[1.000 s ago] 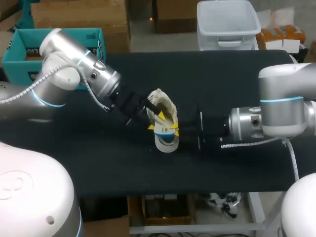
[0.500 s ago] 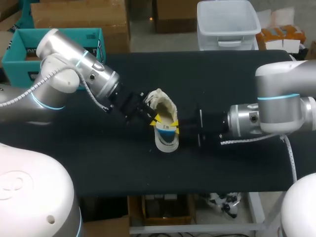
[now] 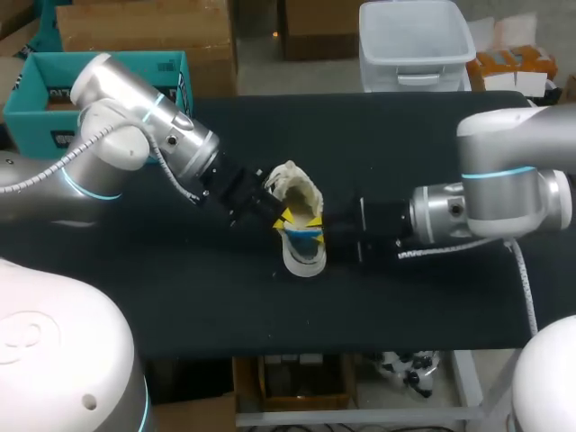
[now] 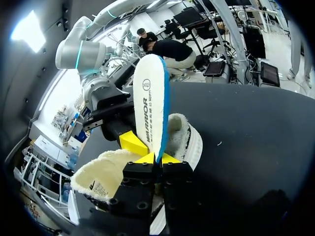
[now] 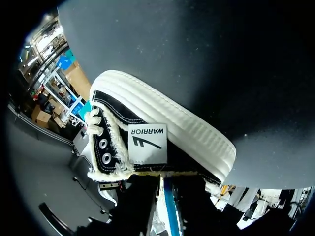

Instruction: Open the shoe tongue, take the insole out of the shoe, put the insole back into the shoe, and pack the shoe into the shoebox

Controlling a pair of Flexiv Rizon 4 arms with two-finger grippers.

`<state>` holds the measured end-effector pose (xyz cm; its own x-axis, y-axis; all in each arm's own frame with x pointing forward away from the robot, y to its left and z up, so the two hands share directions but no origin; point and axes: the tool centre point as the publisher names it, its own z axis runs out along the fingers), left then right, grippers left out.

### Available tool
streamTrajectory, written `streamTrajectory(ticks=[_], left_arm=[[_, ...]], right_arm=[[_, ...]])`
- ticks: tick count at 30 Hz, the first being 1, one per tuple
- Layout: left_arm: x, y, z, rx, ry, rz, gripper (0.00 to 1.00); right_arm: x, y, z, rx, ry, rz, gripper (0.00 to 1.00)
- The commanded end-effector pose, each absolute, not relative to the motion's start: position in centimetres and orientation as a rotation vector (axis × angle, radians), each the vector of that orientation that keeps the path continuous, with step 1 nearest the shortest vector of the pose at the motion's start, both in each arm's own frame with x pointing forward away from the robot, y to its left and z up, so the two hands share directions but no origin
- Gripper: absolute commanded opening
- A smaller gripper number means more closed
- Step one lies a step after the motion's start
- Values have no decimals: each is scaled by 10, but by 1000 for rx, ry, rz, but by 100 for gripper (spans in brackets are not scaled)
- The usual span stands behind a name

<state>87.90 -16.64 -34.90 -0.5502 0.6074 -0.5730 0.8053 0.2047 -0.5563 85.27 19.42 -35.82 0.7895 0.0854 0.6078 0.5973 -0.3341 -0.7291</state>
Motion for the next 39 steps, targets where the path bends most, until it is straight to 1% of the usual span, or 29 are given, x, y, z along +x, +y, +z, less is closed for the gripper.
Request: streamTrajectory(ticks=[1, 3, 4, 5, 8, 9, 10, 12, 13, 15, 17, 21, 22, 23, 24, 25, 28, 30, 32, 33, 34, 39], left_arm=[[881, -169, -353, 1345, 2243, -1272, 0], [881, -169, -352, 1342, 2240, -1276, 0], [881, -169, -352, 1342, 2238, -1278, 0], [880, -170, -352, 1342, 2237, -1279, 0], [880, -171, -352, 1344, 2236, -1283, 0], [879, -172, -352, 1345, 2236, -1285, 0], [879, -172, -352, 1345, 2236, -1286, 0], [878, -173, -352, 1345, 2237, -1288, 0], [878, -174, -352, 1345, 2237, -1287, 0], [878, -174, -352, 1343, 2239, -1287, 0], [878, -175, -351, 1340, 2241, -1284, 0], [876, -176, -349, 1337, 2248, -1284, 0], [874, -176, -347, 1339, 2247, -1292, 16], [871, -175, -346, 1344, 2242, -1298, 38], [867, -175, -344, 1354, 2232, -1307, 45], [864, -175, -342, 1364, 2224, -1311, 46], [853, -176, -339, 1397, 2203, -1315, 45], [848, -177, -338, 1415, 2190, -1316, 40], [844, -178, -338, 1423, 2175, -1314, 26], [844, -178, -338, 1426, 2171, -1315, 6], [843, -178, -338, 1429, 2167, -1312, 0], [853, -179, -342, 1412, 2170, -1286, 0]], right_arm=[[840, 198, -343, -1905, -514, -594, 41], [835, 198, -339, -1918, -511, -606, 29], [833, 198, -337, -1920, -508, -608, 22], [830, 198, -336, -1922, -507, -615, 20], [824, 197, -333, -1923, -501, -626, 20], [822, 197, -333, -1924, -498, -629, 19], [821, 196, -333, -1927, -494, -629, 17], [818, 196, -333, -1928, -491, -632, 10], [817, 195, -333, -1928, -489, -633, 8], [816, 194, -334, -1927, -485, -634, 8], [815, 193, -336, -1923, -481, -635, 0], [817, 192, -341, -1911, -483, -633, 0], [818, 191, -342, -1909, -484, -634, 0], [820, 191, -344, -1907, -485, -633, 0], [821, 191, -344, -1902, -489, -631, 0], [822, 191, -345, -1899, -492, -632, 0], [825, 190, -347, -1892, -498, -633, 0], [828, 191, -348, -1890, -500, -631, 0], [831, 191, -349, -1887, -504, -629, 0], [832, 191, -350, -1886, -505, -626, 0], [833, 191, -351, -1886, -505, -623, 0], [840, 192, -353, -1883, -513, -614, 0]])
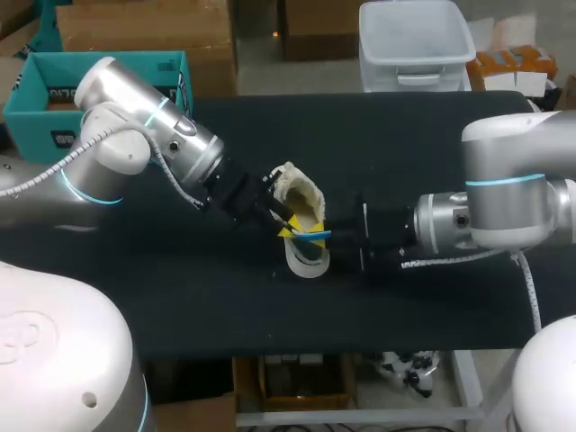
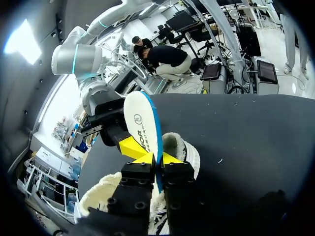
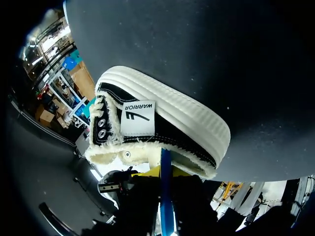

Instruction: Open the shoe tongue, take the insole out of the shoe, put the insole back into the shoe, and pack the shoe into the shoebox

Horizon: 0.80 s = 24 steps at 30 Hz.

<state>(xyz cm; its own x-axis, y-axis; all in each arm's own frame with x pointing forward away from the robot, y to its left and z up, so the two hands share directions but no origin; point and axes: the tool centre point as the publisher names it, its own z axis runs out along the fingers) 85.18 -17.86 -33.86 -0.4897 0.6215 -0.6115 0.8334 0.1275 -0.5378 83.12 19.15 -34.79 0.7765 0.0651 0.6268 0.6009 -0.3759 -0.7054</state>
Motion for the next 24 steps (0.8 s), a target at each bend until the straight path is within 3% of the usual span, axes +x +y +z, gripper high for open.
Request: streamTrajectory(ticks=[1, 17, 20, 21, 22, 24], left_arm=[[856, -179, -344, 1403, 2173, -1280, 0], [878, -176, -356, 1335, 2235, -1279, 0], [876, -175, -354, 1342, 2227, -1280, 0], [875, -175, -353, 1343, 2225, -1280, 0], [875, -175, -353, 1344, 2223, -1282, 0], [875, -175, -353, 1344, 2220, -1283, 0]], right_arm=[[843, 192, -354, -1884, -516, -613, 0], [857, 194, -359, -1907, -510, -571, 0], [847, 193, -351, -1923, -504, -596, 63], [844, 193, -348, -1931, -502, -604, 78], [840, 192, -345, -1933, -501, -616, 85], [831, 191, -338, -1946, -496, -635, 82]])
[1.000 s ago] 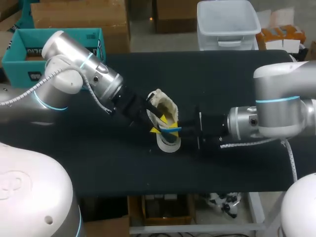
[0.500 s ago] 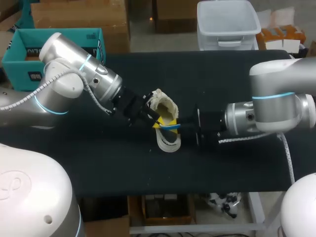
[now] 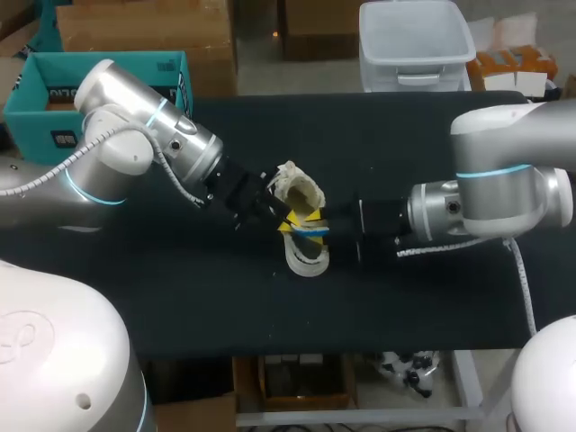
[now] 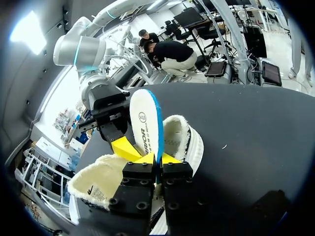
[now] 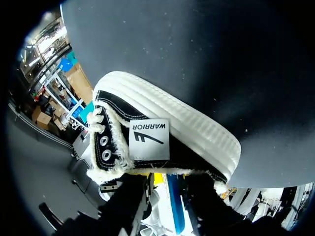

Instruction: Open the shoe tongue, take the insole out of the shoe, put the insole back into the shoe, and pack the shoe into the shoebox

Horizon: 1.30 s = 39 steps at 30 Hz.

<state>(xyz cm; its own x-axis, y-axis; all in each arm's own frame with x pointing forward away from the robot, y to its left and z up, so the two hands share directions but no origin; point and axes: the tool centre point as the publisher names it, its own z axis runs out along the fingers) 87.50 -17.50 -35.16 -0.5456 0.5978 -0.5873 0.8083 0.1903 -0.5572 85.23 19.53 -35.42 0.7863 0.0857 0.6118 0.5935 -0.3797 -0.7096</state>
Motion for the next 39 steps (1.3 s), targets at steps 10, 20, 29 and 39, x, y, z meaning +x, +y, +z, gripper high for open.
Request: streamTrajectory(ticks=[10, 20, 29, 39], left_arm=[[873, -179, -353, 1337, 2226, -1285, 0], [868, -177, -349, 1336, 2227, -1288, 0], [842, -176, -335, 1420, 2145, -1323, 71], [851, -183, -341, 1409, 2160, -1290, 0]], right_arm=[[812, 186, -329, -1960, -484, -687, 45], [816, 185, -334, -1943, -499, -683, 0], [822, 187, -337, -1934, -511, -673, 0], [833, 190, -346, -1926, -520, -657, 0]])
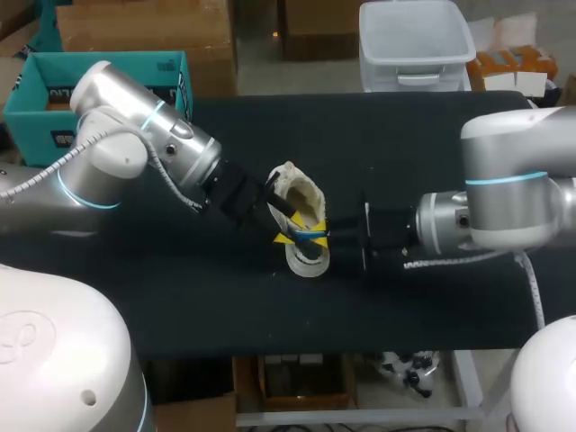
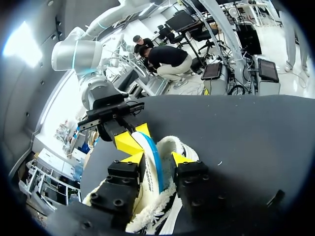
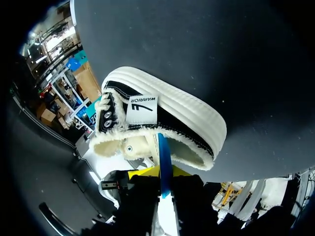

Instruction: Open the shoe tongue, take the insole out of the shoe, put the insole back into the shoe, and pack the shoe into the shoebox

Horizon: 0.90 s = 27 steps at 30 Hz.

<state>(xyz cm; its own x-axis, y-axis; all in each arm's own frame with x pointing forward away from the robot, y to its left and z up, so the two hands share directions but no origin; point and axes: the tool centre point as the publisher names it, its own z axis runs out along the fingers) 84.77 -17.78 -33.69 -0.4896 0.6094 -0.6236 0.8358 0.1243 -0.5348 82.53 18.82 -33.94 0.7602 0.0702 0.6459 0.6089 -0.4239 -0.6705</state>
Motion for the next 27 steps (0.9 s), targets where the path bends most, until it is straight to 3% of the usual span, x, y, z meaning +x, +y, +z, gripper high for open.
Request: streamTrajectory(ticks=[1, 20, 23, 25, 27], left_arm=[[852, -183, -342, 1406, 2162, -1290, 0], [870, -176, -354, 1338, 2237, -1272, 0], [868, -176, -354, 1339, 2235, -1274, 0], [868, -176, -354, 1340, 2236, -1275, 0], [867, -176, -354, 1341, 2237, -1275, 0]], right_arm=[[834, 190, -347, -1926, -521, -656, 0], [850, 195, -356, -1932, -531, -587, 0], [842, 195, -350, -1960, -524, -595, 44], [837, 194, -346, -1971, -519, -603, 47], [832, 192, -342, -1981, -516, -613, 37]])
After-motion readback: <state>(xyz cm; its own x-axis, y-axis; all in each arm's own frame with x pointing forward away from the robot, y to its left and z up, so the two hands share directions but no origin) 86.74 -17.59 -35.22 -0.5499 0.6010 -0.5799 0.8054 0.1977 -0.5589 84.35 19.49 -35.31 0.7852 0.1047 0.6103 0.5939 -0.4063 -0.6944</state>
